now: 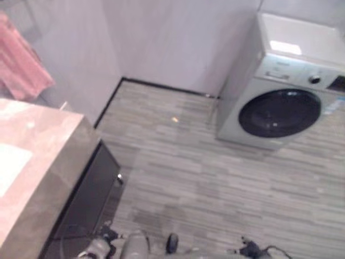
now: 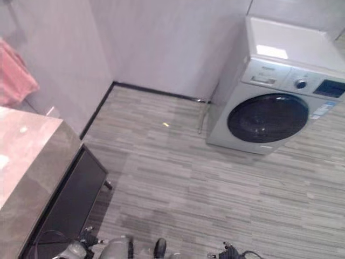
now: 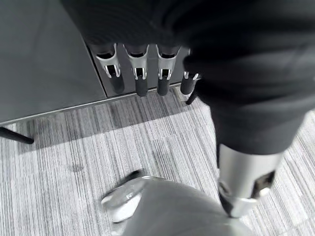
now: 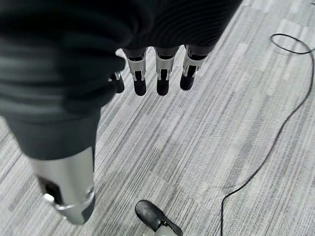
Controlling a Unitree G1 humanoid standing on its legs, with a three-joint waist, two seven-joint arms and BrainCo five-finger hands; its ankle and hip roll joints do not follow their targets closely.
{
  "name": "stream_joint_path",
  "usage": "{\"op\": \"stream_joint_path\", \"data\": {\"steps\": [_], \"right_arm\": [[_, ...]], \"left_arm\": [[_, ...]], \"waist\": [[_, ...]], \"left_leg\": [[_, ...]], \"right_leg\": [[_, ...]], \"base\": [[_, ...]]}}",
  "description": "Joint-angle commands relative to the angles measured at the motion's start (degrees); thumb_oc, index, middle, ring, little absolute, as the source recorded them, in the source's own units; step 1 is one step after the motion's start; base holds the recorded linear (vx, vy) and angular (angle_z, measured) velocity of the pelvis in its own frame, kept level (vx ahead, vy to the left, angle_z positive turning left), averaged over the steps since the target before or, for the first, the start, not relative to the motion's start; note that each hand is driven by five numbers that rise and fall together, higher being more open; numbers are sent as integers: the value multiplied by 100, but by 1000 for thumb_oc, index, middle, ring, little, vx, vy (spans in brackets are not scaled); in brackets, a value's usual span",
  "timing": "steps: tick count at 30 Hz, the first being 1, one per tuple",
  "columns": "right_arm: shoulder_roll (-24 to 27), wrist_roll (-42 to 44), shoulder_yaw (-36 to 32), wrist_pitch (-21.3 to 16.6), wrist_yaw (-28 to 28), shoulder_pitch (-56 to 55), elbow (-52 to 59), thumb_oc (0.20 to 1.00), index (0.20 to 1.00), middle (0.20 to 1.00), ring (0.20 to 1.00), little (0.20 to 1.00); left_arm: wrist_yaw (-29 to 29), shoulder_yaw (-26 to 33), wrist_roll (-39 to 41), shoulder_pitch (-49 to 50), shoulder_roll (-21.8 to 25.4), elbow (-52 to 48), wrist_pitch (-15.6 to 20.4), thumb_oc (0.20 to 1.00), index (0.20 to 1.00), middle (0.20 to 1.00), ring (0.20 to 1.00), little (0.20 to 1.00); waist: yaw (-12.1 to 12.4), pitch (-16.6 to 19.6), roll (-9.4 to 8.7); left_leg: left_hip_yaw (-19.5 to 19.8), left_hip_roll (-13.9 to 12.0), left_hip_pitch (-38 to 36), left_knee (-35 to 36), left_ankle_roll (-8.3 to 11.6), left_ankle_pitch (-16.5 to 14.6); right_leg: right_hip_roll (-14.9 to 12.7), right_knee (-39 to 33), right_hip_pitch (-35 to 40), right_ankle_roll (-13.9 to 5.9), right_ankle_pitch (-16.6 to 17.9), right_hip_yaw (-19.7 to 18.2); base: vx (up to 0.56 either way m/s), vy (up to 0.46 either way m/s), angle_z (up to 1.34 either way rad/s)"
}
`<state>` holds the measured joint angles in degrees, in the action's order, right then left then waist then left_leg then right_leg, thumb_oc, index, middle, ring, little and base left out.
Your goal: Put brush and paste in cup on sink, flatten towel.
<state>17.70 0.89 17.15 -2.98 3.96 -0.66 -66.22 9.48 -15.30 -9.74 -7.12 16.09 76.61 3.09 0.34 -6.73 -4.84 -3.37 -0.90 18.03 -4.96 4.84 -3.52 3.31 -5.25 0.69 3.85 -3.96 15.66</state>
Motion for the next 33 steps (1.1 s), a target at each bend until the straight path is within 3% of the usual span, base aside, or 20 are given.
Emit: {"op": "stream_joint_path", "data": {"steps": [1,3,5,6,7,9,10,11,12,14,16,18,20,21,24,25,27,30,31,33], "right_arm": [[61,-98,-39,-133,3,-245,278,1000,1000,1000,1000,1000],[-55,-135,34,-122,-54,-119,342,1000,1000,1000,1000,1000],[-97,-139,51,-110,-53,-113,346,1000,1000,1000,1000,1000],[-159,-132,-12,-150,-107,-79,311,1000,1000,1000,1000,1000],[-159,-132,-12,-150,-107,-80,311,1000,1000,1000,1000,1000],[-240,-443,236,-100,-256,14,288,1000,1000,1000,1000,1000],[-354,-510,427,-84,-362,48,272,1000,1000,1000,1000,1000],[-355,-510,427,-85,-362,50,271,1000,1000,1000,1000,1000],[-382,-447,442,-88,-375,47,292,1000,1000,1000,1000,1000],[-370,-318,367,-105,-339,16,342,1000,1000,1000,1000,1000],[-370,-300,348,-110,-327,-1,344,1000,1000,1000,1000,1000],[-345,-311,319,-107,-336,-69,269,1000,1000,1000,1000,1000],[-352,-324,338,-86,-326,-70,227,1000,1000,1000,1000,1000],[-340,-318,324,-82,-308,-66,169,1000,1000,1000,1000,1000],[-305,-294,269,-63,-286,-61,125,1000,1000,1000,1000,1000],[-292,-300,181,-42,-286,-102,17,1000,1000,1000,1000,1000],[-333,-367,205,-32,-335,-138,-86,1000,1000,1000,1000,1000],[-355,-341,188,-35,-374,-214,-291,1000,1000,1000,1000,1000],[-331,-300,143,-32,-371,-269,-385,1000,1000,1000,1000,1000],[-329,-263,118,-40,-358,-264,-398,1000,1000,1000,1000,1000]], "left_arm": [[-202,-236,-236,385,-143,164,-21,1000,1000,1000,1000,1000],[-214,-121,-224,504,-175,245,-29,1000,1000,1000,1000,1000],[-206,-103,-226,550,-175,272,-29,1000,1000,1000,1000,1000],[-236,30,-149,663,-151,347,-26,1000,1000,1000,1000,1000],[-237,30,-149,663,-150,346,-26,1000,1000,1000,1000,1000],[-284,61,-128,666,-94,350,-43,1000,1000,1000,1000,1000],[-315,11,-128,596,-24,305,-67,1000,1000,1000,1000,1000],[-316,12,-128,596,-22,304,-67,1000,1000,1000,1000,1000],[-315,3,-90,573,-3,268,-75,1000,1000,1000,1000,1000],[-301,-39,-41,556,67,165,-69,1000,1000,1000,1000,1000],[-270,-29,-3,541,91,128,-69,1000,1000,1000,1000,1000],[-243,54,117,489,171,158,-62,1000,1000,1000,1000,1000],[-239,75,131,458,178,172,-57,1000,1000,1000,1000,1000],[-244,37,118,430,165,200,-43,1000,1000,1000,1000,1000],[-262,60,67,421,164,213,-8,1000,1000,1000,1000,1000],[-280,83,4,427,141,249,31,1000,1000,1000,1000,1000],[-294,109,-2,456,110,304,36,1000,1000,1000,1000,1000],[-331,18,-119,470,44,349,22,1000,1000,1000,1000,1000],[-351,-29,-88,478,10,346,-7,1000,1000,1000,1000,1000],[-353,-54,-76,477,0,323,0,1000,1000,1000,1000,1000]], "waist": [[198,164,22],[246,250,6],[241,306,12],[296,424,-17],[303,423,-20],[380,430,-74],[409,364,-83],[412,365,-89],[396,306,-78],[302,134,20],[260,109,64],[278,69,173],[281,36,258],[280,34,256],[298,20,242],[289,41,238],[248,66,209],[146,197,187],[96,308,230],[71,323,260]], "left_leg": [[22,300,-433,508,-366,870],[4,403,-504,256,-498,635],[30,441,-540,224,-563,593],[91,632,-729,110,-770,352],[84,632,-733,112,-771,351],[79,748,-855,30,-930,138],[150,863,-1044,14,-1087,30],[145,869,-1040,14,-1091,31],[165,902,-1177,39,-1174,-28],[72,882,-1520,116,-1294,-117],[84,842,-1606,162,-1295,-108],[-11,692,-1798,318,-1198,-41],[-70,572,-1922,404,-1101,-127],[-95,557,-1934,399,-1037,-138],[-124,528,-2027,412,-954,-185],[-153,483,-2178,396,-875,-238],[-94,460,-2348,354,-802,-302],[151,352,-2523,231,-711,-425],[255,180,-2611,92,-606,-302],[321,128,-2627,9,-562,-260]], "right_leg": [[-215,713,138,-486,-287,-680],[-316,1001,270,-562,-493,-835],[-379,1072,284,-585,-512,-849],[-567,1626,231,-714,-444,-914],[-569,1637,227,-716,-449,-921],[-739,2342,40,-867,-115,-868],[-890,3287,-347,-976,460,-876],[-897,3309,-361,-981,451,-884],[-1004,3828,-553,-1006,761,-847],[-1269,4672,-1049,-967,841,-617],[-1178,4711,-1281,-931,632,-621],[-1030,3976,-1536,-826,189,-349],[-947,2819,-1452,-852,110,-170],[-781,1909,-1504,-905,247,-339],[-672,855,-1451,-1050,654,-652],[-646,180,-1602,-1180,935,-912],[-581,270,-1611,-1221,1021,-1000],[-484,433,-1414,-1062,1037,-1192],[-344,691,-1356,-927,837,-1137],[-296,827,-1336,-859,703,-1102]], "base": [[419,164,-21],[547,254,-54],[416,248,-52],[410,260,-43],[531,353,-44],[311,248,-22],[260,230,5],[226,239,11],[130,168,32],[246,262,46],[162,104,17],[220,52,-6],[222,-15,-10],[216,-54,-26],[262,-48,-27],[379,-59,-27],[489,-107,-16],[554,-224,16],[492,-240,79],[441,-245,83]]}}
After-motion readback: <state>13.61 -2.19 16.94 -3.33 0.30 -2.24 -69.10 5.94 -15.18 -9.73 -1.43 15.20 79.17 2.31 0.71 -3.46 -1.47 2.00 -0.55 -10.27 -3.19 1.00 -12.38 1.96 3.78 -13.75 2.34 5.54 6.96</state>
